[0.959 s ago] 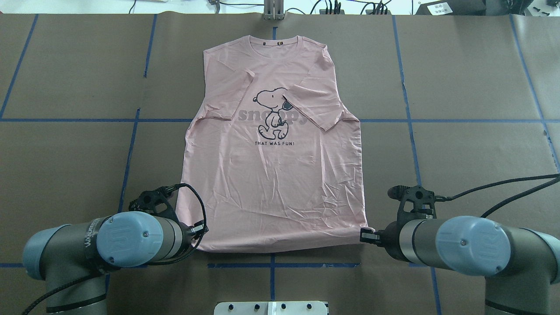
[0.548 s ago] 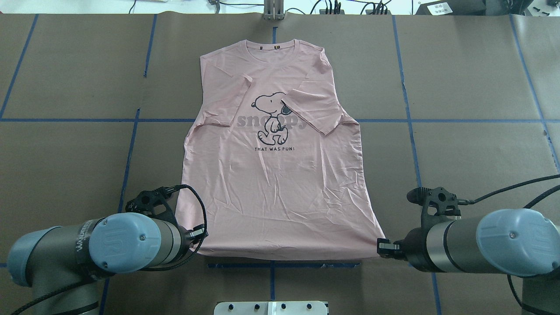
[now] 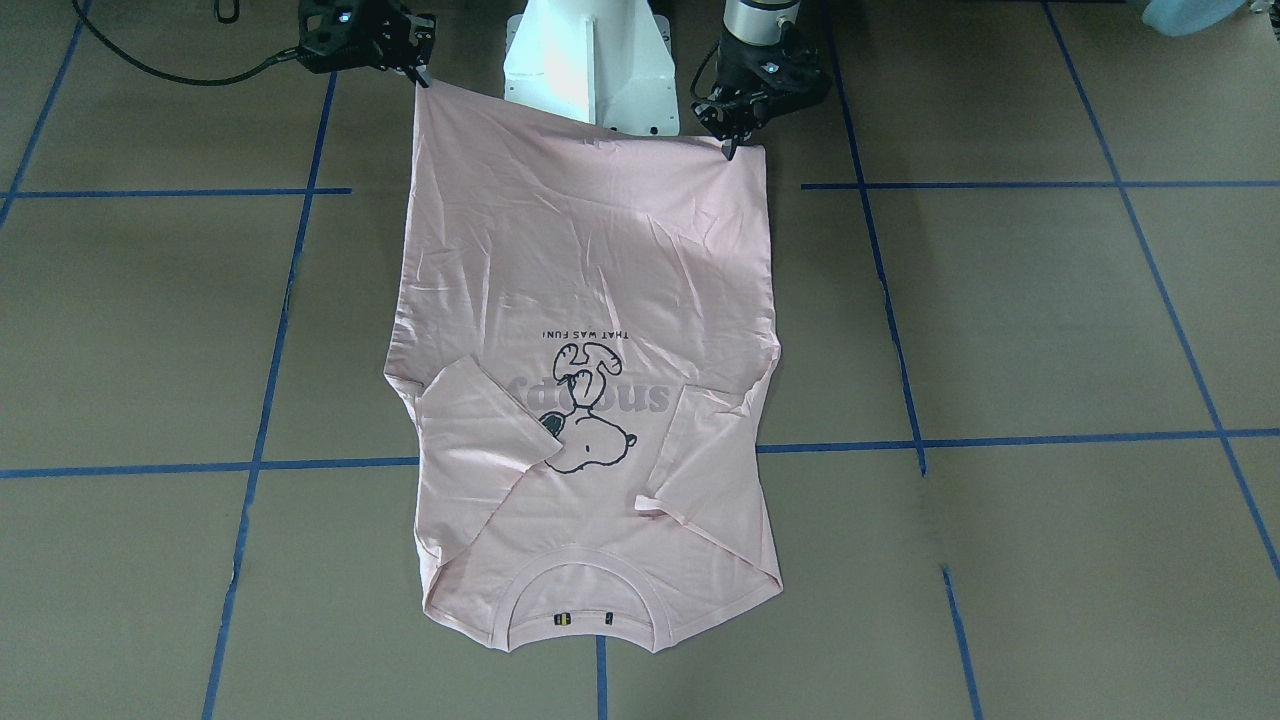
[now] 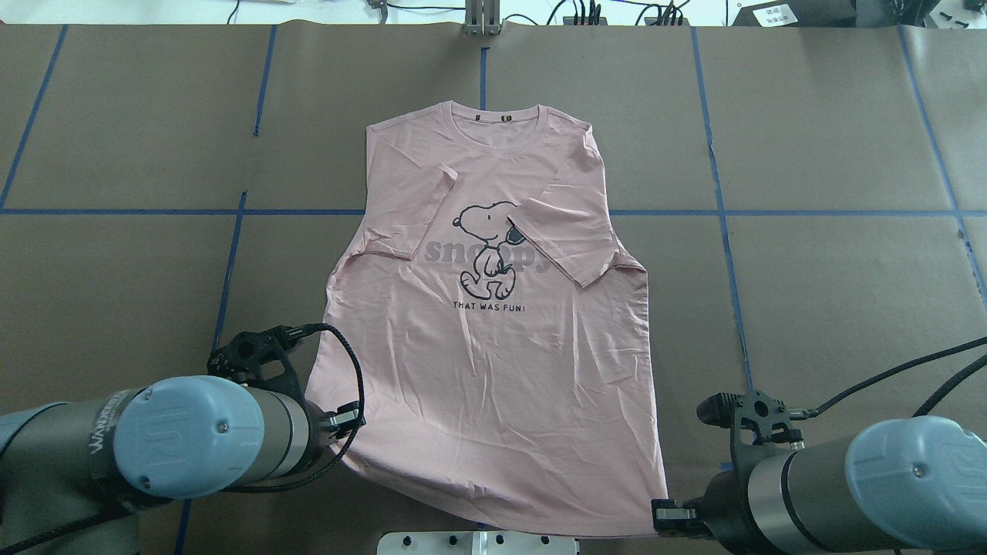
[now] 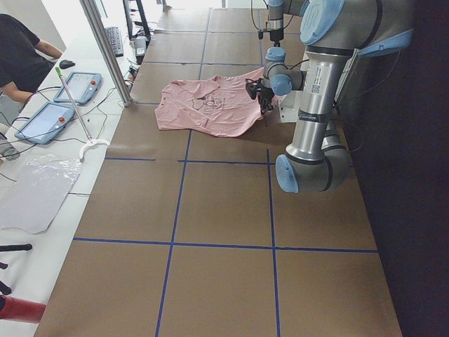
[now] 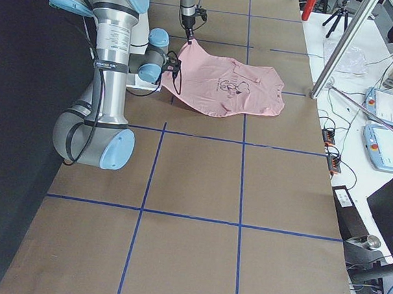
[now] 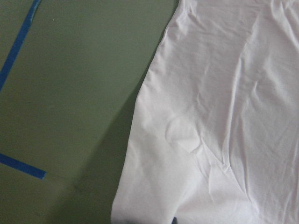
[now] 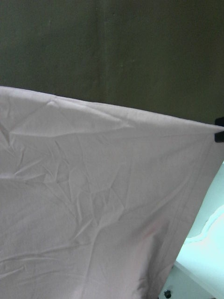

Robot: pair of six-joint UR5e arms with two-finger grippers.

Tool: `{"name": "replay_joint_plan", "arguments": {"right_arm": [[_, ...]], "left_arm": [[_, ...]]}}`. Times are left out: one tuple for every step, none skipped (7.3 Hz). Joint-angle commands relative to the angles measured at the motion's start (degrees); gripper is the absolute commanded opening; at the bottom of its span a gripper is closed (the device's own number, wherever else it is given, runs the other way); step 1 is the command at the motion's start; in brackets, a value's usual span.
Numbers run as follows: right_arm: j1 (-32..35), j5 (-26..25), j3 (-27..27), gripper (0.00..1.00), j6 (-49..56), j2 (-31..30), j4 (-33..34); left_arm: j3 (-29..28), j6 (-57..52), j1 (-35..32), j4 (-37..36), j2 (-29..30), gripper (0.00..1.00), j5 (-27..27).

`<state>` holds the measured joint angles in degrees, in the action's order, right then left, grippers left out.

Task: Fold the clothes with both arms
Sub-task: 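Lift the hem with both grippers and fold it toward the collar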

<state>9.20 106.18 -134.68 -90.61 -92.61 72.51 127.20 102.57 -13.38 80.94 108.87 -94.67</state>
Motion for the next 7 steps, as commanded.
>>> {"name": "replay_joint_plan", "arguments": {"right_arm": [[3.2, 0.0, 0.0, 0.00, 0.1, 3.5, -0.1], [8.2, 0.0, 2.4, 0.00, 0.8, 6.8, 0.0], [12.5, -0.1, 6.0, 0.00, 2.4, 10.8, -0.1], [17.4, -0.2, 9.7, 0.00, 5.2, 14.4, -0.3], [22.6, 0.2, 12.0, 0.00, 8.8, 15.3, -0.9], [26.6, 0.3, 14.9, 0.00, 11.4, 15.4, -1.5], [29.9, 1.7, 19.0, 0.00, 12.4, 16.1, -2.4]], "left_arm": [[0.2, -1.3, 0.2, -0.4, 0.4, 0.00, -1.3], [-0.4, -3.4, 0.1, -0.3, 1.2, 0.00, -1.2], [-0.6, -6.7, -1.9, -0.1, 1.3, 0.00, -0.8], [-3.1, -9.6, -5.7, 0.4, 3.5, 0.00, -0.9], [-7.7, -12.9, -10.0, 1.1, 6.0, 0.00, -0.9], [-12.5, -15.3, -14.2, 5.2, 6.3, 0.00, -1.0], [-18.5, -16.3, -18.0, 11.8, 7.0, 0.00, -1.1]]}}
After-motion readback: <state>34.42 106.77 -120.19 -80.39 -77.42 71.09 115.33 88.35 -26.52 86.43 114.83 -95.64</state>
